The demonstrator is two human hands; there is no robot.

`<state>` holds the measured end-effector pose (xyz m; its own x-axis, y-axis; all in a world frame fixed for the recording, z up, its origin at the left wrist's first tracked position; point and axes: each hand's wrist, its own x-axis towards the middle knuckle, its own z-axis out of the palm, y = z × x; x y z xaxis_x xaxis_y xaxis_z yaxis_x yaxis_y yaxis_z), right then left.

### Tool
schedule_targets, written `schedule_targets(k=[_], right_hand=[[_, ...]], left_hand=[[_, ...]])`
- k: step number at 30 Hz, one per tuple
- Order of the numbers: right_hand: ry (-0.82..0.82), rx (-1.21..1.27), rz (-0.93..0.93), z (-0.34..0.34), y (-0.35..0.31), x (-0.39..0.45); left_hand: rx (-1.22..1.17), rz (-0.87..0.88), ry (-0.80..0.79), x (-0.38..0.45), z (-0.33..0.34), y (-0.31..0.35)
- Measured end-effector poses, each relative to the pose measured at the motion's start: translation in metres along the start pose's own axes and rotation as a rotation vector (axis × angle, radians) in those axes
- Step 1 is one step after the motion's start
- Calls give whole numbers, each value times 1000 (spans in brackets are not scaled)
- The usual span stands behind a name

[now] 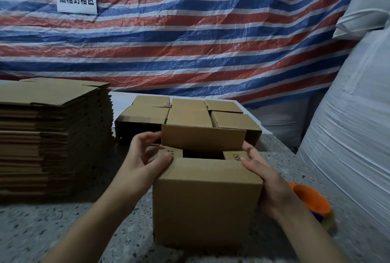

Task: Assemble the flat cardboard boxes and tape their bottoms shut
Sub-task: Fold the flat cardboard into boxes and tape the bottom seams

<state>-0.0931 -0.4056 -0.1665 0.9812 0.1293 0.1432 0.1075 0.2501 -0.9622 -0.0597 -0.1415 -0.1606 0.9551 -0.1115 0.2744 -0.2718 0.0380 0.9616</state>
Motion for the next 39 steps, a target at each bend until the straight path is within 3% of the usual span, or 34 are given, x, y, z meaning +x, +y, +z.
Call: schedule_targets(k=[5, 9, 14, 21, 24, 27, 29, 33, 39], right_hand=[[-8, -78, -70, -4, -6, 4], [-35, -120, -94, -5, -10, 5], [93, -208, -120, -4, -6, 4], [129, -267, -149, -1, -7, 6], [155, -262, -140, 1, -6, 6], [167, -266, -133, 1, -7, 6], [169, -269, -125, 1, -8, 6], [156, -261, -118, 0, -8, 6], [103, -306, -85, -5, -9, 6]], left_hand=[[38, 116, -126, 6, -4, -1], [79, 134, -78, 4, -8, -1], [245, 181, 15, -5, -6, 5], [399, 146, -2, -7, -8, 21], [664, 165, -34, -6, -6, 36], [1081, 335, -54, -7, 11, 57], [1185, 415, -166, -10, 30, 66], [1248, 356, -537, -12, 56, 66], [1341, 397, -567, -6, 60, 47]])
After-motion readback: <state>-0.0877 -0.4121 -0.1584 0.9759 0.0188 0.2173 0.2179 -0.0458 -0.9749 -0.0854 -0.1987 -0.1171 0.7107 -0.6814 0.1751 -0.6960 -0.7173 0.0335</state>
